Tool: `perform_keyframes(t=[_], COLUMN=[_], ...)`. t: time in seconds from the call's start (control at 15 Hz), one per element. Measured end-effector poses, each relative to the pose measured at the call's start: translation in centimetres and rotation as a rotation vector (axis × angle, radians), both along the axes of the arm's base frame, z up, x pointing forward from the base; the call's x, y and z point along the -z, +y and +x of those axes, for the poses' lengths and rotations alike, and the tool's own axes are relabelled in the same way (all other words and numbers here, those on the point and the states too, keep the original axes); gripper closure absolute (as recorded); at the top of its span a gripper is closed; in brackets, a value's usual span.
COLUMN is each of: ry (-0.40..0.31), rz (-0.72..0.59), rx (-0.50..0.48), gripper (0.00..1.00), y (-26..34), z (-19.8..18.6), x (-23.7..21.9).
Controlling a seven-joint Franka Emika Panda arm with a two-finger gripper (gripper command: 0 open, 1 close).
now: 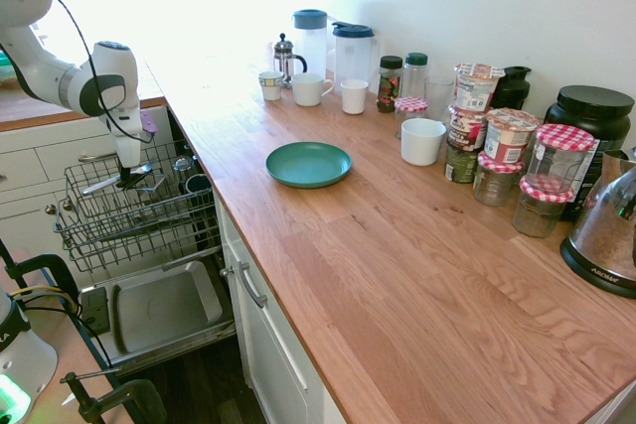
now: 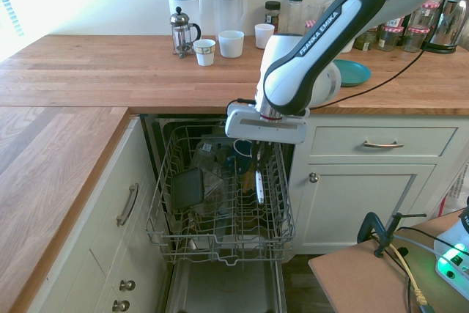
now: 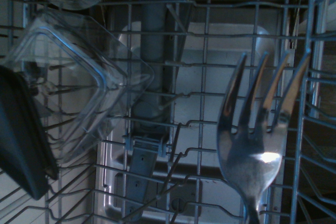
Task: Put the fork in the dishwasher
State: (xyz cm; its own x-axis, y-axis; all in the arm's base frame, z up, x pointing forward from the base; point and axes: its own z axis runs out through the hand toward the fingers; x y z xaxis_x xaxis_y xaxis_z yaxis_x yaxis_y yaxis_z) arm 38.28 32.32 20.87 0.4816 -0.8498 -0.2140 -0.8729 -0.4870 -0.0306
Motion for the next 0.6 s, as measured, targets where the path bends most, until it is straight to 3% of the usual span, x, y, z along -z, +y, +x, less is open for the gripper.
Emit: perform_keyframes(t=[0.6], ry=[0.069], rz=[0.011], rx=[0.040], gripper=[1.00], y=[1.1], z=[0.8], x=[8.4])
